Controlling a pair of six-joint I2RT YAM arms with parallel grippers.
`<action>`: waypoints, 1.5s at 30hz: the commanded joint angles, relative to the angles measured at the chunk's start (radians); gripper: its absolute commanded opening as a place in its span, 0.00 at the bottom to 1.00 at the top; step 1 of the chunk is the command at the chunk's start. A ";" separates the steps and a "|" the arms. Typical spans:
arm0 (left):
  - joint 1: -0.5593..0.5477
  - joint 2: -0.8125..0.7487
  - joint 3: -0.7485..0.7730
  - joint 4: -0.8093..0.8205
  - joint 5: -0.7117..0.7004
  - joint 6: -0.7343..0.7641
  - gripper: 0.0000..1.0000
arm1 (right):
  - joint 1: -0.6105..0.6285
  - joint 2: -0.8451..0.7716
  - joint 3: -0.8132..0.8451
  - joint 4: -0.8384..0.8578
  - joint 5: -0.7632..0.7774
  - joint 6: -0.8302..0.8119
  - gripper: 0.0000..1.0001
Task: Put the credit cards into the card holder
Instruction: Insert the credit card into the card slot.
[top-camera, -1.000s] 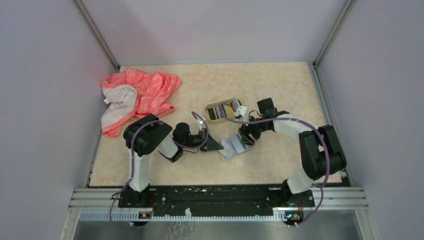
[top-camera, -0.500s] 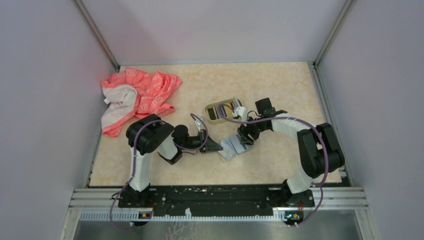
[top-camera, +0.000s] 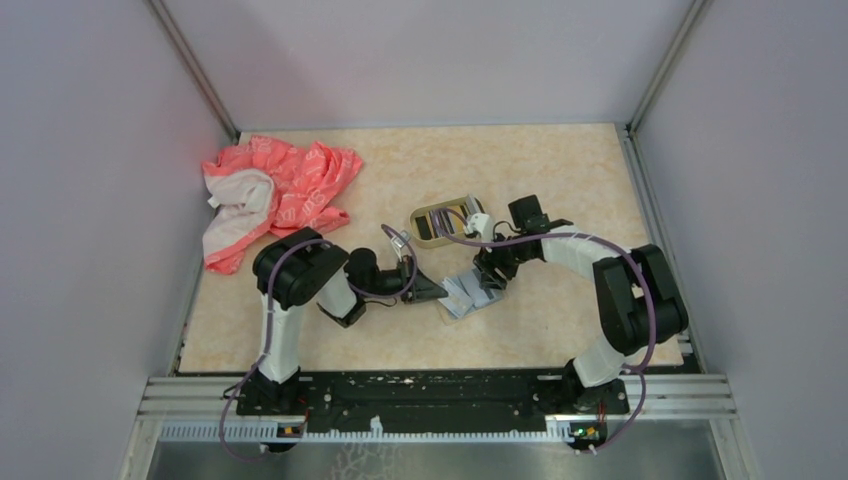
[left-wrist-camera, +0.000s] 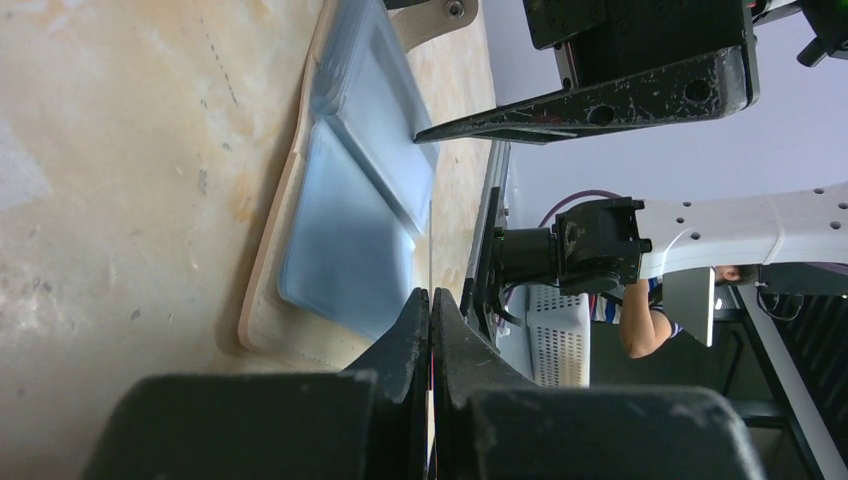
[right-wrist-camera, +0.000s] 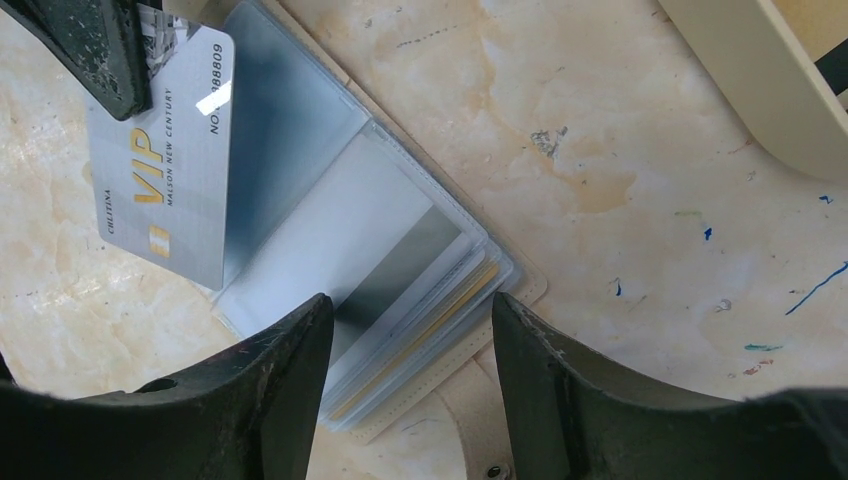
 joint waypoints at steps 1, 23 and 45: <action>-0.009 0.029 0.034 0.048 0.013 -0.013 0.00 | 0.010 0.012 0.035 -0.002 0.005 -0.004 0.58; -0.021 0.017 0.017 -0.027 -0.038 0.008 0.00 | 0.012 0.012 0.040 -0.008 0.008 0.001 0.57; -0.021 -0.003 0.066 -0.166 -0.048 0.028 0.00 | 0.018 0.010 0.043 -0.012 0.012 0.001 0.56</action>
